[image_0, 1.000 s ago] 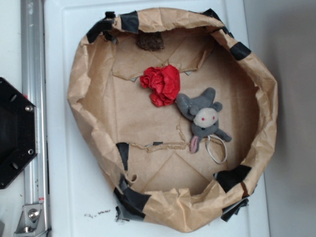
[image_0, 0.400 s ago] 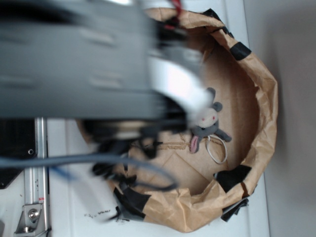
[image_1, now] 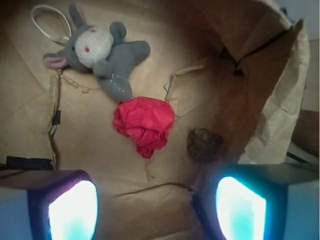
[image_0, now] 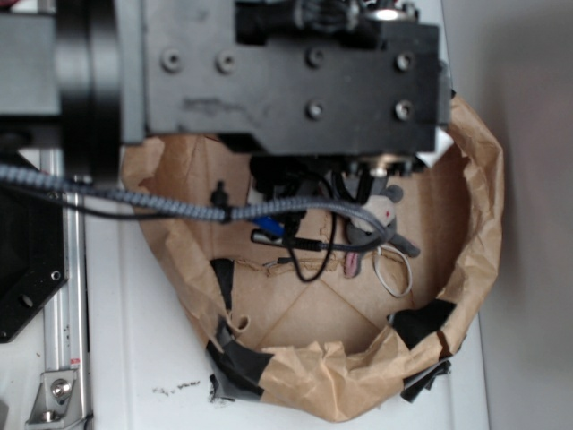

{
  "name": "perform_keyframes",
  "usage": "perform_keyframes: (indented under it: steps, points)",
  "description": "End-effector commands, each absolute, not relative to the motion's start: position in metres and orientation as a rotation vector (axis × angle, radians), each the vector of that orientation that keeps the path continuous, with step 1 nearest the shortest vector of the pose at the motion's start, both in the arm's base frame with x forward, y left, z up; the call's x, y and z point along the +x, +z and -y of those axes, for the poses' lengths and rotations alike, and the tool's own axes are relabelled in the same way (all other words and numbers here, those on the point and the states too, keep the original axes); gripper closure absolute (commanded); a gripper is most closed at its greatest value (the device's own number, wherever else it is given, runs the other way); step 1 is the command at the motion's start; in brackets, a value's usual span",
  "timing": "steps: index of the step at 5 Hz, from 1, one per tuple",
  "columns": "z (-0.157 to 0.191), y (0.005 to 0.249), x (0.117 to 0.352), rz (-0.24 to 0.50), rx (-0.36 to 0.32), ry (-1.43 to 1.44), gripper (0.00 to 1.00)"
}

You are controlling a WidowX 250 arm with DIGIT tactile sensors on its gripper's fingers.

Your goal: Grab the rock.

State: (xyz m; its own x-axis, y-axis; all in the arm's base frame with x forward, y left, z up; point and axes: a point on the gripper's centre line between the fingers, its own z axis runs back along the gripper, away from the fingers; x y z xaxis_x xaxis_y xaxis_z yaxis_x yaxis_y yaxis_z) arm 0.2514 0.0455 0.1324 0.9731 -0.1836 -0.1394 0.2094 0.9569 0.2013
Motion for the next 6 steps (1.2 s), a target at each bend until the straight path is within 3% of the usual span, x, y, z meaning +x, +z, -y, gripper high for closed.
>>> perform_keyframes:
  steps: [1,3,4,5,6]
  points:
    - [-0.053,0.14,0.252,-0.084,0.226,-0.178,0.0]
    - [-0.052,0.095,0.247,-0.063,0.18,-0.681,0.0]
    - [-0.055,0.08,0.241,-0.049,0.216,-0.93,0.0]
    - [-0.082,0.068,0.249,-0.107,0.26,-1.035,0.0]
    - [-0.104,0.065,0.262,-0.157,0.234,-1.062,0.0]
